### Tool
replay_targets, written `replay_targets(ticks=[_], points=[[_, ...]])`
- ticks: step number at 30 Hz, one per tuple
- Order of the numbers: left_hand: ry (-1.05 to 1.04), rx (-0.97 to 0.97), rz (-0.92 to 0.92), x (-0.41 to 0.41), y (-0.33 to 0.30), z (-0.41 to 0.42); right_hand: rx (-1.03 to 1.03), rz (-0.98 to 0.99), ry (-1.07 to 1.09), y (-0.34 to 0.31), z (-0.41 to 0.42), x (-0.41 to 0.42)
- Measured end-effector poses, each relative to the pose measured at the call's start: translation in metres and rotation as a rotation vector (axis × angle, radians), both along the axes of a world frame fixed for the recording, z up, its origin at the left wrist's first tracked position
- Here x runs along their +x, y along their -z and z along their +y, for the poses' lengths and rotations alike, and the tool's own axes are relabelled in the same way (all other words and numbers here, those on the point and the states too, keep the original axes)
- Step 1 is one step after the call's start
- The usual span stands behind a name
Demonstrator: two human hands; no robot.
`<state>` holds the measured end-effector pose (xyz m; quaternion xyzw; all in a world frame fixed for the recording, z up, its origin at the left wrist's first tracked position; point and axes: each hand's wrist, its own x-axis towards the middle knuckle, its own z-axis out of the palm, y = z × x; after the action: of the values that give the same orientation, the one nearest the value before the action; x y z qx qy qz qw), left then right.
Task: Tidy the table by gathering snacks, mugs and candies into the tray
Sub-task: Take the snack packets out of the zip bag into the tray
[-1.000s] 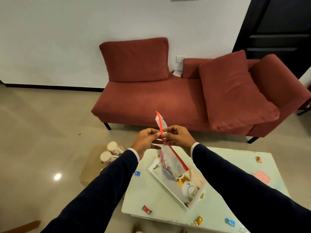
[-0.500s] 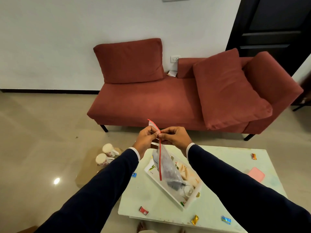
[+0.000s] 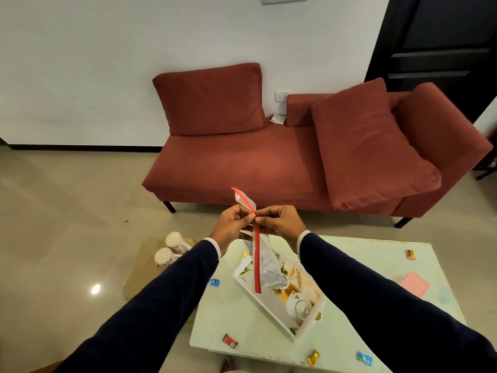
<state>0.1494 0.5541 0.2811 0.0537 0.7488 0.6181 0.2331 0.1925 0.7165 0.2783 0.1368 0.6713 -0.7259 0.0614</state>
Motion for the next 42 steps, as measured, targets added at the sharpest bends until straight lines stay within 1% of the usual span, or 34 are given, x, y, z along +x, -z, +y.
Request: replay_targets(ticks=[10,16,22,28,31,36,42], points=[[0.096,-0.056,0.023,-0.009,0.006,0.001,0.047,-0.018,-0.039,0.003,0.004,-0.003],[0.066,-0.085,-0.052,-0.011,0.004,0.007,0.05,-0.004,-0.056,0.003,0.008,-0.004],[0.077,-0.033,-0.089,-0.011,0.002,0.007,0.03,0.006,-0.064,0.002,0.012,-0.004],[0.012,-0.083,-0.104,-0.011,0.002,0.016,0.116,0.059,-0.078,0.002,0.012,-0.003],[-0.005,-0.102,-0.072,-0.011,0.004,0.018,0.145,0.068,-0.071,0.005,0.014,-0.003],[0.024,-0.204,0.057,-0.009,0.008,0.017,0.186,0.029,-0.056,0.005,0.02,-0.005],[0.018,-0.243,0.115,-0.004,0.01,0.021,0.28,0.01,-0.085,0.006,0.02,-0.009]])
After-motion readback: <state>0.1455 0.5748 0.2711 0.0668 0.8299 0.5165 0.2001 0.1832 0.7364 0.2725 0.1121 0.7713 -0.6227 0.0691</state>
